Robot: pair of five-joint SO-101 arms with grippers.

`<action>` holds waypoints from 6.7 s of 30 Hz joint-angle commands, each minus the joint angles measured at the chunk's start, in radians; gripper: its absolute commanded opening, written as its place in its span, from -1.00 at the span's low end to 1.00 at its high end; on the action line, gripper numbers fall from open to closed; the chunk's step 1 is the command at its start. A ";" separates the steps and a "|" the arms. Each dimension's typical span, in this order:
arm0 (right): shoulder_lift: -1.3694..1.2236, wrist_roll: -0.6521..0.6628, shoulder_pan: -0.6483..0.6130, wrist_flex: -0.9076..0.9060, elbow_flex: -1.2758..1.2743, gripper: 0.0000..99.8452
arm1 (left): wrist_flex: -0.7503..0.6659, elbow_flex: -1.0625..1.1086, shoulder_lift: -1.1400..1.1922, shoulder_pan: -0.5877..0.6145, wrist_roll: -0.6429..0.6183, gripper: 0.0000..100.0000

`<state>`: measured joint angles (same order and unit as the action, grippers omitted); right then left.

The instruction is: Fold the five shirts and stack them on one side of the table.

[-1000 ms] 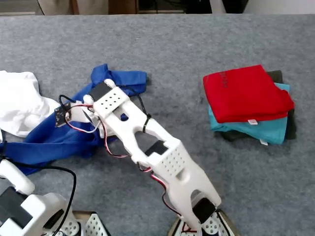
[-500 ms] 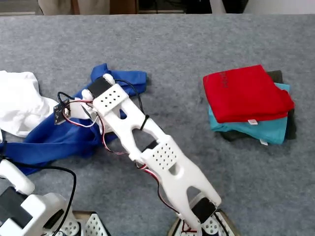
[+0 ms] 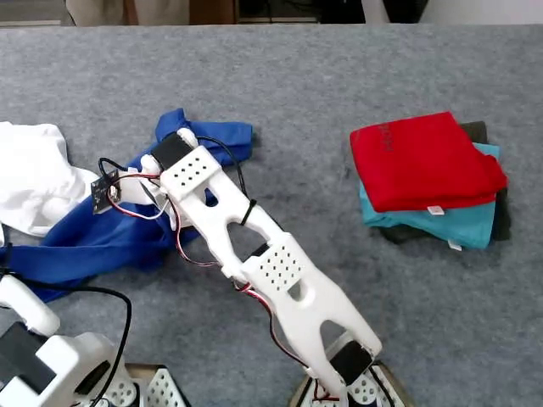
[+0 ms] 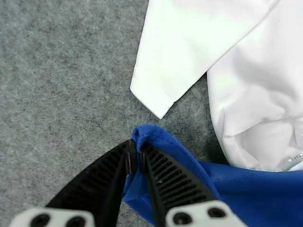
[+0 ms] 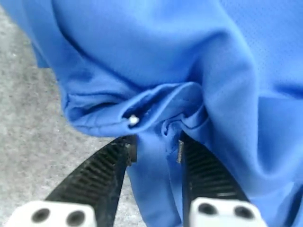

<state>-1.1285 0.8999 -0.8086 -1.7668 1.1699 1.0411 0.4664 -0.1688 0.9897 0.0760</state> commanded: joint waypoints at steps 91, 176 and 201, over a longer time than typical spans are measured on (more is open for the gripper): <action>-0.054 -0.069 0.105 0.031 0.320 -1.00 | -0.006 -0.014 -0.016 -0.012 0.008 -0.96; 0.766 -0.282 0.495 0.023 0.070 -1.00 | 0.255 -0.480 -0.127 -0.471 0.107 -0.96; 1.787 -0.207 0.573 0.413 -1.563 -1.00 | 0.362 0.158 -0.392 -0.454 0.486 -0.96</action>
<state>0.4795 0.6866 -0.2685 -1.4308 -0.1818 1.4032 0.5370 -0.4342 0.5232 0.5071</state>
